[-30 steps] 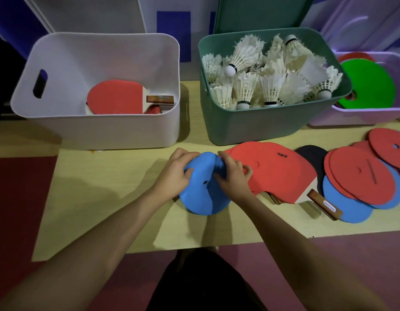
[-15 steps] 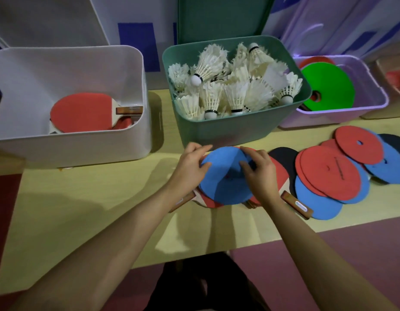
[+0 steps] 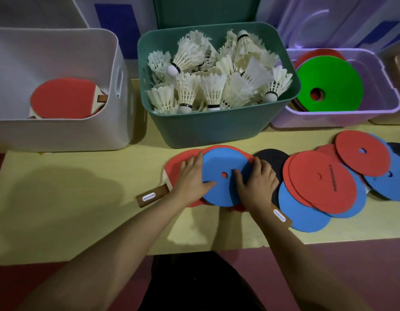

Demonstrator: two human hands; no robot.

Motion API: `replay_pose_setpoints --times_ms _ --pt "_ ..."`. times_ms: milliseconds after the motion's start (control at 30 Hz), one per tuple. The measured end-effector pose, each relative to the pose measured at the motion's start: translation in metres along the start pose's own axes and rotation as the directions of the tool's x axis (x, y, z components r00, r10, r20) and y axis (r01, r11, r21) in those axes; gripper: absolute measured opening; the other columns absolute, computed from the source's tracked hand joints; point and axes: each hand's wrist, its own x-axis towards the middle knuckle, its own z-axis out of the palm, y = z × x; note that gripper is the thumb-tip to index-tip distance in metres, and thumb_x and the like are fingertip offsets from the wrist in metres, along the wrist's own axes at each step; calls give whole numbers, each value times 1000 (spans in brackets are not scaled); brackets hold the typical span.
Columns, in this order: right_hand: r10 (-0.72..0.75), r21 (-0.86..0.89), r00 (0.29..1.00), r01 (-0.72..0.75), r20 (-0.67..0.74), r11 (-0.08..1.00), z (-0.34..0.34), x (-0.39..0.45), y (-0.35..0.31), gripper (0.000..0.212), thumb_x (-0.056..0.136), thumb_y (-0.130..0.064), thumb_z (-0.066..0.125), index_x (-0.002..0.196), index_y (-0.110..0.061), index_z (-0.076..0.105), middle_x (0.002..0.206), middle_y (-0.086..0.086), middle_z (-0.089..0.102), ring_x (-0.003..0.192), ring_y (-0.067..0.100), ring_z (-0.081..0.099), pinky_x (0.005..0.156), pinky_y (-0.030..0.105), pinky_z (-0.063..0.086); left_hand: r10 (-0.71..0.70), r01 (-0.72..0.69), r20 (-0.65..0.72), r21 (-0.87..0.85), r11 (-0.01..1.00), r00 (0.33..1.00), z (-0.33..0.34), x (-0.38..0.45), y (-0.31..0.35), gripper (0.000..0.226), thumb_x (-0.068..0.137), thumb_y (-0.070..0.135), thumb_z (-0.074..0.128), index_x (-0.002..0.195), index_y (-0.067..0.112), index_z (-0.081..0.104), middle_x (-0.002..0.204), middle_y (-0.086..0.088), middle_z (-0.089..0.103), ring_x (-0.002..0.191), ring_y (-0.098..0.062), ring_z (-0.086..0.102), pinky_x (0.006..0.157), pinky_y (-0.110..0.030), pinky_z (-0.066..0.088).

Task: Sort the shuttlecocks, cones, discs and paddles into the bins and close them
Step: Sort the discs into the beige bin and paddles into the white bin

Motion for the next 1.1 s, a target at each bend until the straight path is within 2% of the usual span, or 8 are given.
replay_pose_setpoints --times_ms 67,167,400,567,767,833,933,1100 --pt "-14 20 1000 14 17 1000 -1 3 2 63 90 -49 50 138 -10 37 139 15 37 129 33 31 106 46 21 -5 3 -12 -164 986 1000 3 0 8 81 83 29 67 147 15 20 144 -5 26 132 -22 29 105 -28 27" --pt "-50 58 998 47 50 997 -4 4 5 63 90 -44 54 140 -12 35 137 15 36 128 33 30 105 46 22 -46 33 -53 -228 973 998 10 0 17 78 83 26 68 146 13 24 139 -5 27 130 -21 30 105 -26 28" --pt "-40 179 990 16 132 984 -19 20 9 64 84 -37 65 138 -15 40 128 12 36 119 29 33 102 38 21 -49 43 62 82 996 997 6 9 22 77 85 40 63 145 14 24 134 -10 31 125 -32 27 106 -40 27" --pt "-57 196 991 32 124 980 -22 17 -1 50 88 -21 57 135 -17 40 127 11 45 117 29 39 98 40 24 -40 36 104 38 999 994 2 16 15 87 79 44 69 147 19 21 133 -9 28 124 -33 28 105 -40 29" --pt "-199 364 976 217 -87 906 -36 11 -4 35 82 -1 57 116 -11 57 106 9 60 99 30 55 86 52 44 43 -31 47 -224 974 998 -5 14 10 81 79 24 74 145 17 27 122 -4 29 117 -20 40 92 -15 29" --pt "-272 372 953 303 -135 877 -47 5 -3 35 83 0 59 118 -8 58 107 9 60 98 27 55 84 40 46 87 -93 -34 -253 963 996 -10 9 10 76 79 21 73 143 15 33 115 -1 30 111 -16 41 88 -9 26" --pt "-338 330 912 400 -231 855 -71 -5 -3 34 88 -5 59 123 -7 56 104 8 57 92 16 51 74 19 36 250 -285 -172 -223 932 953 -28 -2 20 66 80 14 71 138 8 40 109 -1 31 103 -15 43 86 -8 25" --pt "-314 319 843 471 -436 822 -116 -11 -3 35 87 -7 55 122 -6 57 98 -3 50 85 5 46 71 14 37 468 -524 -309 -129 842 828 -65 -12 66 60 79 11 69 133 7 45 108 -7 37 100 -18 46 88 -22 37"
